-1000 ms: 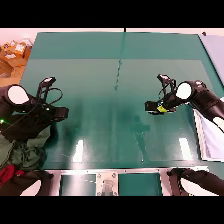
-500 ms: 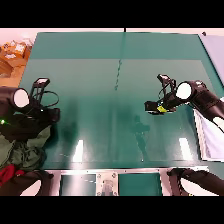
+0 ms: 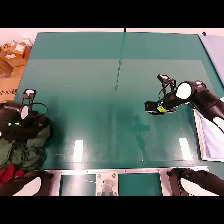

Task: Fold the shirts.

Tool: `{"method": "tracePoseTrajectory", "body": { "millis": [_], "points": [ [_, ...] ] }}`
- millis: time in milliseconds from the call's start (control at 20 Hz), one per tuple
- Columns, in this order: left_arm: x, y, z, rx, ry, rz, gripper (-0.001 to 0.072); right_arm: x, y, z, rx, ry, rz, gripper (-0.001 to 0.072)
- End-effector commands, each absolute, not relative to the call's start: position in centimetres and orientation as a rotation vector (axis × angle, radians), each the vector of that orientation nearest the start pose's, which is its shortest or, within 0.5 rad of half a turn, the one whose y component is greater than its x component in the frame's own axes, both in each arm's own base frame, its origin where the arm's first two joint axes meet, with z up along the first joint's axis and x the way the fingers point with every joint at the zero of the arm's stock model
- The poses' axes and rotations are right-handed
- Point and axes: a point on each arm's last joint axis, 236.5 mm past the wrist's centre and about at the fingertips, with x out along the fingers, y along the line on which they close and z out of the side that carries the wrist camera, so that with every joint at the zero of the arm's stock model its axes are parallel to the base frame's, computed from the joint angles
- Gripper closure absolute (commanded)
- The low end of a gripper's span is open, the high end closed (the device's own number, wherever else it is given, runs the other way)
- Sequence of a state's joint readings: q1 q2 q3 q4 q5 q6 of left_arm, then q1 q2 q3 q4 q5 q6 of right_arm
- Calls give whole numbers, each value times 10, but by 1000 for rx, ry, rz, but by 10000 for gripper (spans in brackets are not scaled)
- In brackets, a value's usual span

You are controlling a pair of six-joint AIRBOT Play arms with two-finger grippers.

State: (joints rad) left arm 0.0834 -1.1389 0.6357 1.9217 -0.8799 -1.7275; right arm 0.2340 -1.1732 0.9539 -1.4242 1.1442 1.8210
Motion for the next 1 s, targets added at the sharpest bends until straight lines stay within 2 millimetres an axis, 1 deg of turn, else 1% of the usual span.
{"method": "tracePoseTrajectory", "body": {
  "millis": [0, 50, 100, 150, 200, 300, 400, 450, 500, 550, 600, 650, 700, 750, 800, 850, 950],
  "points": [
    [272, 89, -117, 167, 1437, 229, 639, 313, 107, -22, 189, 1398, 95, 691],
    [271, 87, -115, 168, 1451, 212, 677, 313, 107, -22, 189, 1398, 95, 691],
    [273, 86, -109, 172, 1462, 204, 678, 313, 107, -22, 189, 1399, 95, 691],
    [280, 88, -96, 166, 1462, 216, 678, 313, 107, -22, 189, 1398, 95, 691],
    [289, 89, -79, 160, 1458, 218, 679, 313, 107, -22, 189, 1398, 95, 692],
    [313, 79, -38, 133, 1416, 190, 679, 313, 107, -22, 190, 1398, 95, 691],
    [349, 58, 19, 157, 1296, 147, 680, 315, 108, -22, 192, 1389, 96, 692],
    [368, 40, 51, 180, 1222, 112, 680, 312, 108, -22, 194, 1401, 97, 691],
    [382, 18, 80, 203, 1155, 68, 680, 311, 110, -22, 198, 1405, 100, 692],
    [392, -10, 110, 225, 1084, 13, 680, 310, 109, -20, 194, 1412, 99, 692],
    [399, -40, 134, 233, 1018, -55, 679, 309, 105, -17, 190, 1422, 92, 692],
    [404, -77, 158, 238, 943, -139, 680, 310, 101, -11, 193, 1426, 83, 692],
    [405, -111, 174, 241, 879, -215, 680, 314, 97, -4, 205, 1415, 74, 692],
    [401, -146, 183, 239, 834, -294, 680, 320, 91, 7, 223, 1382, 63, 692],
    [394, -180, 182, 244, 814, -374, 680, 326, 83, 20, 244, 1343, 49, 692],
    [386, -208, 174, 247, 818, -443, 679, 331, 74, 32, 265, 1305, 33, 692],
    [374, -263, 145, 222, 844, -570, 677, 337, 54, 52, 310, 1237, -9, 691]
  ]
}}
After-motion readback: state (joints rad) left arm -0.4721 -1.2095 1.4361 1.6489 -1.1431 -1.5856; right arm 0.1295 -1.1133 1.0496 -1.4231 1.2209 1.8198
